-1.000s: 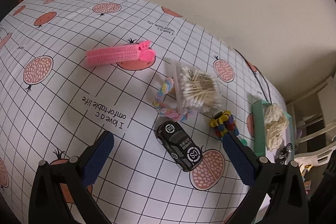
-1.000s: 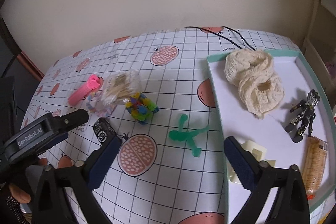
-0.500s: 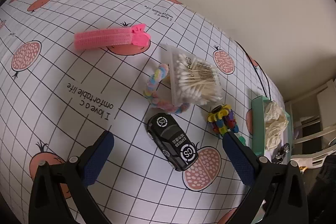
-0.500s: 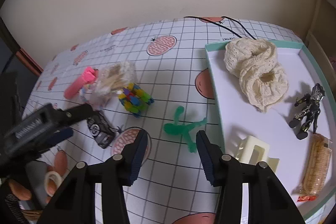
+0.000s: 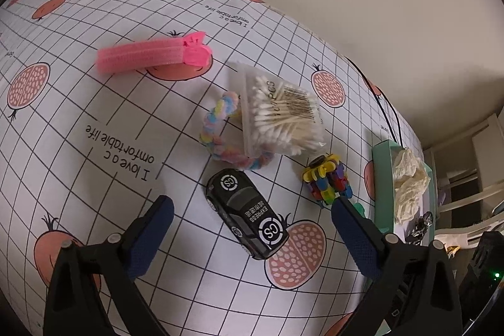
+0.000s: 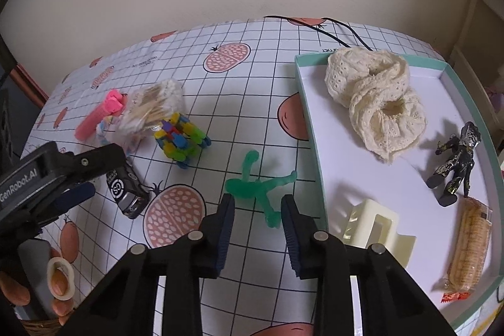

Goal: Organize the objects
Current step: 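Withdraw both tools from the tray toward the remaining items on the table, then move the left tool to the black toy car while the right tool reaches the green figure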

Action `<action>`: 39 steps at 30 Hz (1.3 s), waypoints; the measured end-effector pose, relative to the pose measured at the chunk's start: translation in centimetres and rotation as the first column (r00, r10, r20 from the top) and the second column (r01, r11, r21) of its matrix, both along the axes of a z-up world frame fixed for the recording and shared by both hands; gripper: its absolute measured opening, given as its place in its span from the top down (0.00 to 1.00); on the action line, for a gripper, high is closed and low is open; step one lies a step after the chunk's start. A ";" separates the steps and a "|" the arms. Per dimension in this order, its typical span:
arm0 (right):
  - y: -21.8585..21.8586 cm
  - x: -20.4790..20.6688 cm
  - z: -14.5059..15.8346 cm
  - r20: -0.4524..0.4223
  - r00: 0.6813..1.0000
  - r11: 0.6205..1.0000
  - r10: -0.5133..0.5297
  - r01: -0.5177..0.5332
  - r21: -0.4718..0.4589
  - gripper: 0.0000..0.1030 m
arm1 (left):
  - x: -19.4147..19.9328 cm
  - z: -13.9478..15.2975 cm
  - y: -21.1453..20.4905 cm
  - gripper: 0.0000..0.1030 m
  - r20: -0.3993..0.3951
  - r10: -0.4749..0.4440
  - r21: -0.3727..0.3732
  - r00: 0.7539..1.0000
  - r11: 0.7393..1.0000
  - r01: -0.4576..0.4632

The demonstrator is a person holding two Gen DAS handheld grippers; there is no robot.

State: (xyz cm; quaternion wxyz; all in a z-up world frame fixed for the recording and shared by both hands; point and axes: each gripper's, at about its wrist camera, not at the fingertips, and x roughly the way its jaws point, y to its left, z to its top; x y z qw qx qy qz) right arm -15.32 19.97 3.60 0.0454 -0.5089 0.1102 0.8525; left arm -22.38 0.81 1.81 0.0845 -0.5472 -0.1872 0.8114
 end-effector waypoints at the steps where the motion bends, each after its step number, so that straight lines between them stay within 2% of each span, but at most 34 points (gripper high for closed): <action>1: 0.0 0.0 -0.1 0.002 1.000 1.000 0.000 0.000 0.002 0.72 | 0.0 0.0 0.1 0.06 0.000 -0.002 0.000 1.000 1.000 0.002; 7: 0.2 0.1 -0.4 0.011 1.000 1.000 -0.006 0.006 0.005 0.83 | 0.0 -0.5 0.5 0.25 0.012 -0.032 0.010 0.999 0.999 0.031; 11: 0.6 0.1 -0.5 0.007 1.000 1.000 -0.017 0.017 -0.010 0.86 | -0.1 -1.0 0.7 0.38 0.026 -0.046 -0.002 0.999 0.999 0.046; 28: 0.8 -0.1 -0.4 0.006 0.999 0.999 -0.039 0.039 -0.017 0.85 | 0.4 -0.9 1.3 0.40 0.000 -0.094 -0.098 0.996 0.991 0.094; 32: 0.7 -0.2 -0.3 0.008 0.999 0.999 -0.040 0.040 -0.012 0.85 | 0.4 -1.0 2.2 0.40 0.002 -0.124 -0.150 0.992 0.981 0.123; 35: 0.5 -0.2 -0.2 0.011 0.999 0.999 -0.036 0.036 -0.002 0.85 | 0.5 -0.9 2.3 0.48 0.004 -0.123 -0.184 0.992 0.975 0.121; 39: 0.2 -0.3 -0.2 0.016 1.000 0.999 -0.027 0.027 0.020 0.85 | 0.5 -0.9 2.2 0.50 0.001 -0.130 -0.175 0.992 0.976 0.128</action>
